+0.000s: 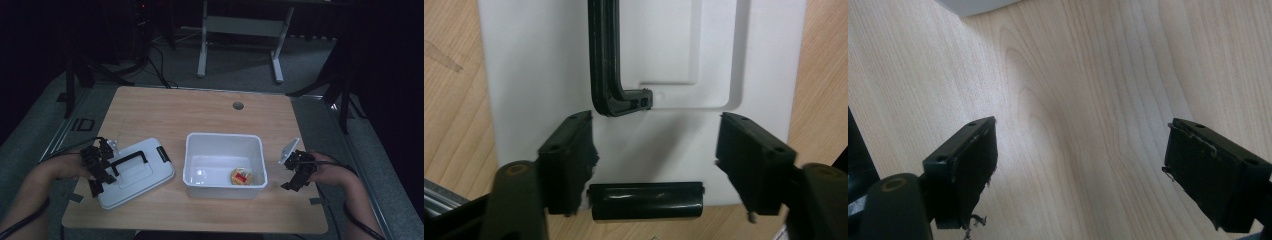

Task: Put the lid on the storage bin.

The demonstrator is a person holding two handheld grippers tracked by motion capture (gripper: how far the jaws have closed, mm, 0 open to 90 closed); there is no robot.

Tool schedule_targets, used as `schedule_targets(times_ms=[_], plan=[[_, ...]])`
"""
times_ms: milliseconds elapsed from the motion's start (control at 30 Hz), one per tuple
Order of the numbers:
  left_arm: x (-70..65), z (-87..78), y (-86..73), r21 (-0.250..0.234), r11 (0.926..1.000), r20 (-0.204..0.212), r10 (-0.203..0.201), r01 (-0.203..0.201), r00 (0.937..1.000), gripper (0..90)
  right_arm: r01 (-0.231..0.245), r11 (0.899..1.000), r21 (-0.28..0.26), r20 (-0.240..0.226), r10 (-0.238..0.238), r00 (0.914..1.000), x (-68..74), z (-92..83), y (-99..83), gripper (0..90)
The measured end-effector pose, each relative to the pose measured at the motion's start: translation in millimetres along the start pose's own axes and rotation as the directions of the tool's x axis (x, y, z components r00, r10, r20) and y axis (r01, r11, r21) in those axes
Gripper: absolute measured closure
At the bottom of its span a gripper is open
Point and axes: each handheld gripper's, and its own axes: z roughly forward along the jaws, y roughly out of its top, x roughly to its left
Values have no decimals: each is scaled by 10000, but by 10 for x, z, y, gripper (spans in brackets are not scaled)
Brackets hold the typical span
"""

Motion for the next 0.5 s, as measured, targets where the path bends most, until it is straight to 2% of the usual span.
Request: schedule_targets(times_ms=[167, 433, 500], plan=[[7, 32, 28, 125, 9999, -46, 64, -64, 10000, 442, -49, 9999, 117, -119, 51, 9999, -6, 57, -1, 134], [42, 121, 151, 728, 9973, -262, 24, -5, 9997, 534, -19, 9999, 133, -219, 22, 9998, 4, 108, 3, 136], [50, 141, 183, 917, 9957, -194, -109, 127, 9998, 570, -56, 9998, 198, -257, 61, 9996, 5, 115, -4, 137]])
